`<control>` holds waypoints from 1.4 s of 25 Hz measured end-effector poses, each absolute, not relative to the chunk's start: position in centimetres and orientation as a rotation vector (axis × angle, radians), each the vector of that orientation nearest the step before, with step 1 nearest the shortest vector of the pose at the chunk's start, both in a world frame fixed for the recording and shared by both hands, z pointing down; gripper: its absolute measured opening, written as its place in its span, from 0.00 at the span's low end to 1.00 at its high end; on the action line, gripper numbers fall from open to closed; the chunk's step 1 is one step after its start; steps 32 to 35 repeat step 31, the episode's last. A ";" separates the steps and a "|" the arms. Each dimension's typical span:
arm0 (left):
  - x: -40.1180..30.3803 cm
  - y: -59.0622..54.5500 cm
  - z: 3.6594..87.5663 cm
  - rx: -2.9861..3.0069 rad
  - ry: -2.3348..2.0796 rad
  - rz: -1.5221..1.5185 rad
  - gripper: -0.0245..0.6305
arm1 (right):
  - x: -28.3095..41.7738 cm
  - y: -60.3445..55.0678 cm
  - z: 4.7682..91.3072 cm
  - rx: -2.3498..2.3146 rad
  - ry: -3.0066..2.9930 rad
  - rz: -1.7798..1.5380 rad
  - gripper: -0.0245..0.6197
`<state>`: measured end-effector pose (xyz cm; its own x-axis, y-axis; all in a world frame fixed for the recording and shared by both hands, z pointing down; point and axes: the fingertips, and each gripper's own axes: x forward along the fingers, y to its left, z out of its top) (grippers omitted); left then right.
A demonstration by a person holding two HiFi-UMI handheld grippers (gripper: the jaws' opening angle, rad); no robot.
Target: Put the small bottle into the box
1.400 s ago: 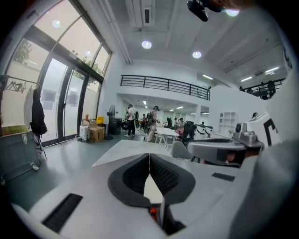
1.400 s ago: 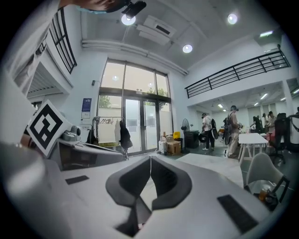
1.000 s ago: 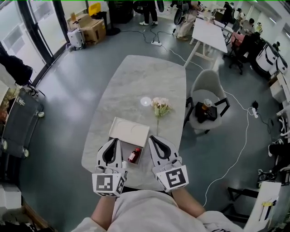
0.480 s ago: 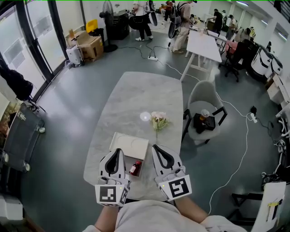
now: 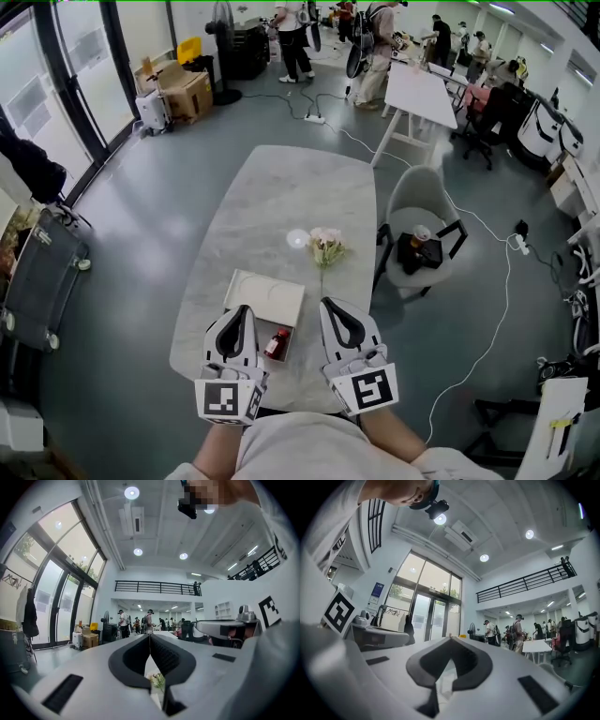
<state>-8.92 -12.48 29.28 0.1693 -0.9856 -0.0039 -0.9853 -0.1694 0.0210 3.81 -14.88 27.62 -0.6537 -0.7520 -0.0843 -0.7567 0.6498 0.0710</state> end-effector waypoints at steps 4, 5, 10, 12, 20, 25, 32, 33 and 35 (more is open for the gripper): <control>-8.5 -12.3 29.6 2.405 -2.005 -0.021 0.07 | 4.0 -14.6 27.7 -1.296 2.803 0.169 0.08; -8.4 -12.3 29.6 2.405 -2.004 -0.021 0.07 | 4.1 -14.5 27.7 -1.295 2.797 0.181 0.08; -8.2 -12.3 29.3 2.414 -2.006 -0.013 0.07 | 4.6 -14.6 28.3 -1.317 2.818 0.150 0.08; -8.1 -12.3 29.4 2.415 -2.002 -0.005 0.07 | 4.8 -14.6 28.5 -1.327 2.816 0.135 0.08; -7.9 -12.3 29.6 2.416 -1.997 -0.006 0.07 | 5.1 -14.6 28.5 -1.339 2.810 0.132 0.08; -7.8 -12.4 29.7 2.413 -1.993 -0.003 0.07 | 5.6 -14.7 28.6 -1.356 2.806 0.126 0.08; -7.6 -12.4 30.1 2.417 -1.977 0.002 0.07 | 5.5 -14.7 28.9 -1.354 2.811 0.126 0.08; -7.6 -12.4 30.1 2.417 -1.977 0.002 0.07 | 5.5 -14.7 28.9 -1.354 2.811 0.126 0.08; -7.6 -12.4 30.1 2.417 -1.977 0.002 0.07 | 5.5 -14.7 28.9 -1.354 2.811 0.126 0.08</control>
